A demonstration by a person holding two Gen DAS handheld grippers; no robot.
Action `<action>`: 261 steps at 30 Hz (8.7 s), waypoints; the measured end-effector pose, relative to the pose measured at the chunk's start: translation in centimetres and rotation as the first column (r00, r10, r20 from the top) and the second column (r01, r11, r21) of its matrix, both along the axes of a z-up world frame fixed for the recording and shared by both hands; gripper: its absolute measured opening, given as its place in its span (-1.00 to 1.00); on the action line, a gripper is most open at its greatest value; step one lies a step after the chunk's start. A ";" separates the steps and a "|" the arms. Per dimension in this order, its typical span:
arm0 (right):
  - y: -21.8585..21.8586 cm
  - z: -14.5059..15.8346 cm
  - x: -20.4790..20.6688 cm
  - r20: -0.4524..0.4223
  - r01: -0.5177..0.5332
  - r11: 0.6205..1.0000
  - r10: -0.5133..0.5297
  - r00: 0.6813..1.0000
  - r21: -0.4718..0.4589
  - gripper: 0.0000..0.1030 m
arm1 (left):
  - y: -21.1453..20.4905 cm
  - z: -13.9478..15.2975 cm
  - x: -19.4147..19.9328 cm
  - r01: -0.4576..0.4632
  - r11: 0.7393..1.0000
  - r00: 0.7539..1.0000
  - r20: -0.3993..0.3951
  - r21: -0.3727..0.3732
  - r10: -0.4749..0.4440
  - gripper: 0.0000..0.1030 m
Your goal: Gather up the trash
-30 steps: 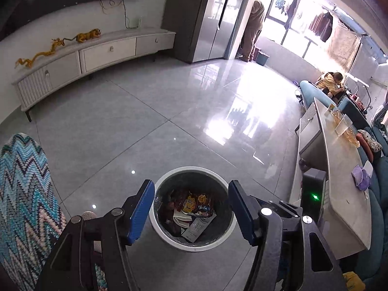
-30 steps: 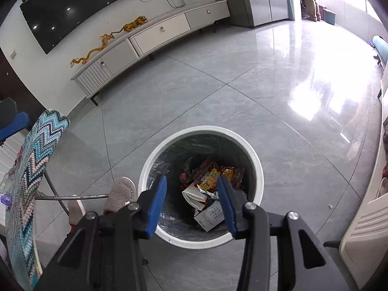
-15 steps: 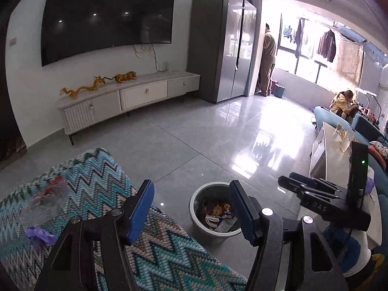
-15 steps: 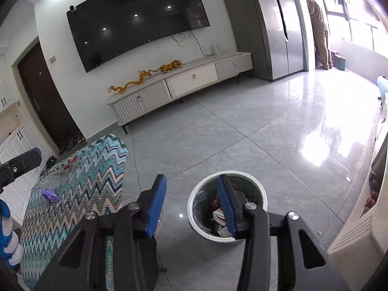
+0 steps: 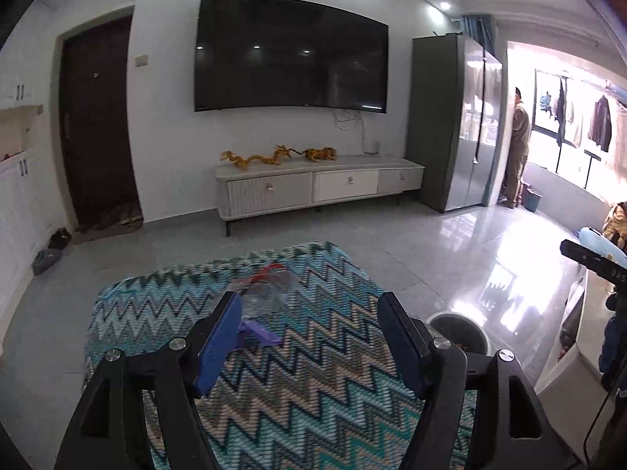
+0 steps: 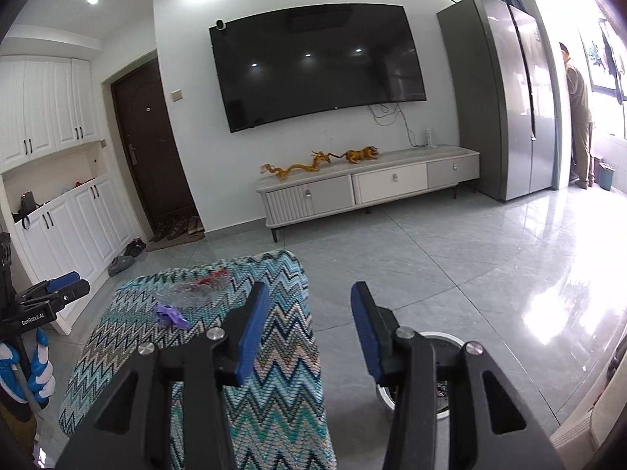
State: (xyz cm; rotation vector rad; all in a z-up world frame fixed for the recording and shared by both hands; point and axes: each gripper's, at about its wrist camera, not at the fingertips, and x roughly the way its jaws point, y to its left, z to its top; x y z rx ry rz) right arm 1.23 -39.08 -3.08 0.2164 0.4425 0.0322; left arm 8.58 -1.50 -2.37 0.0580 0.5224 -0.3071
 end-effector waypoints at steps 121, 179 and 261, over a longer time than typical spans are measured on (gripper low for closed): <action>-20.0 -20.3 4.5 -0.342 0.325 0.945 -0.293 0.893 0.040 -0.88 | -37.0 -12.7 7.3 0.572 0.819 0.756 -0.355 -0.051 -0.550 -0.29; -9.5 -9.4 5.8 -0.199 0.289 0.957 -0.282 0.939 0.008 0.18 | -21.0 -4.5 5.8 0.139 0.990 0.982 -0.134 0.018 -0.136 0.65; 12.9 -10.0 13.0 -0.075 0.096 0.973 -0.114 0.991 -0.209 0.87 | -1.0 -7.2 6.5 -0.352 0.934 0.935 0.068 0.059 0.348 1.00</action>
